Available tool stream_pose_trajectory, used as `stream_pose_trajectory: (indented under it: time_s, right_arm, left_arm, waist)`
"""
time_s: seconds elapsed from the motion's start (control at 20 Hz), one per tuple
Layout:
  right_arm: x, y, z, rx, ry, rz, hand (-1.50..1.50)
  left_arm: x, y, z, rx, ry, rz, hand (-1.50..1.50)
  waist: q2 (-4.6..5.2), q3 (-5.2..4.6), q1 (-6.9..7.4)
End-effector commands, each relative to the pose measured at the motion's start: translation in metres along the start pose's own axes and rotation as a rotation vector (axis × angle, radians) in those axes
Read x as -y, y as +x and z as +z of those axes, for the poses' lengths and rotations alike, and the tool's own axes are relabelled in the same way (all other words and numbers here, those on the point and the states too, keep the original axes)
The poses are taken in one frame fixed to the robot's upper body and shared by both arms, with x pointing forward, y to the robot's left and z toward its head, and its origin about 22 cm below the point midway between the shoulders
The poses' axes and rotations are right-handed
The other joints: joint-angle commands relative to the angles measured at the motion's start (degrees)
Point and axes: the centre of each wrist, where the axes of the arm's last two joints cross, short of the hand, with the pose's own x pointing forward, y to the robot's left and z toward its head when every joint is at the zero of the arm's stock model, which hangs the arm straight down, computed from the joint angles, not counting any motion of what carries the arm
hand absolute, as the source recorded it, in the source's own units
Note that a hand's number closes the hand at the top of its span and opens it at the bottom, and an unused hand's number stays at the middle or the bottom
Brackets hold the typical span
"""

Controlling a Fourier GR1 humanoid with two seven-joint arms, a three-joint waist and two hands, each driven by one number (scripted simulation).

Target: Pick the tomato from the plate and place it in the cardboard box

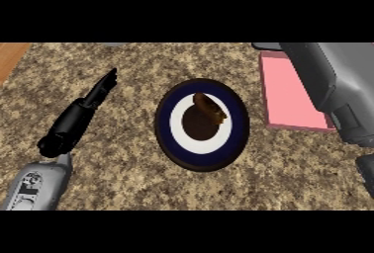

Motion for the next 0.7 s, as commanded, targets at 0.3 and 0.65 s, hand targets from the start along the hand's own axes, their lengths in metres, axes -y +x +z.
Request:
stream_pose_trajectory:
  time_s: [0.3,0.65]
  right_arm:
    - [-0.035,-0.047,-0.032,-0.247,0.296,0.109,1.50]
    - [-0.044,-0.081,-0.054,-0.244,0.534,0.136,1.50]
  left_arm:
    - [0.008,0.003,0.004,-0.013,0.025,0.003,0.00]
    - [-0.009,0.005,0.013,-0.054,0.031,-0.009,0.00]
  waist:
    - [-0.77,0.10,-1.47]
    - [-1.54,0.10,-3.12]
